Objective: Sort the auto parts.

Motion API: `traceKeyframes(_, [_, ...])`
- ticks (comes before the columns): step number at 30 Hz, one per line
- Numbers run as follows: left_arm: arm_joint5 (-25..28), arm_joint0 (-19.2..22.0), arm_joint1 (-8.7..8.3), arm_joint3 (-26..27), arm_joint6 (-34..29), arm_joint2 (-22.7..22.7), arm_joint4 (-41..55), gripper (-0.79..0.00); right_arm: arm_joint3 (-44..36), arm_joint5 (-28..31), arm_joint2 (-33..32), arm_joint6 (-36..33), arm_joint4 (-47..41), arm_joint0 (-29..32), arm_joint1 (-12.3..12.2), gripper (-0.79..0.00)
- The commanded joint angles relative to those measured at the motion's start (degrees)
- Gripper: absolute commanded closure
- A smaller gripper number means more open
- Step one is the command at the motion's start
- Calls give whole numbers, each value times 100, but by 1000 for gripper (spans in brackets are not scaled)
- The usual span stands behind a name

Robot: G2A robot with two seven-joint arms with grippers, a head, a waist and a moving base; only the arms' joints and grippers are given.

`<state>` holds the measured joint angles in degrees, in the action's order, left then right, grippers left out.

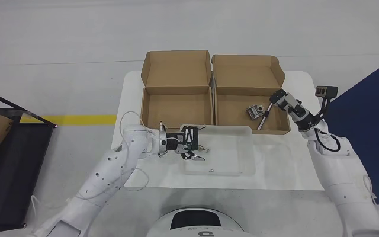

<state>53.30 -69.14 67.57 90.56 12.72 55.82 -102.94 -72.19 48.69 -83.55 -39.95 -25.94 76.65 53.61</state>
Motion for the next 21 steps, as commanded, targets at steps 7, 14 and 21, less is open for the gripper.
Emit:
traceKeyframes(7, [-48,50,36,-114,-256,-221,-14,-785,0,-1,0,-2,-6,0,0,-785])
traceKeyframes(14, [459,302,78,-256,-782,-456,264,-680,0,-1,0,-2,-6,0,0,-785])
traceKeyframes(21, [470,807,203,-900,-1696,-938,716,-440,0,-1,0,-2,-6,0,0,-785])
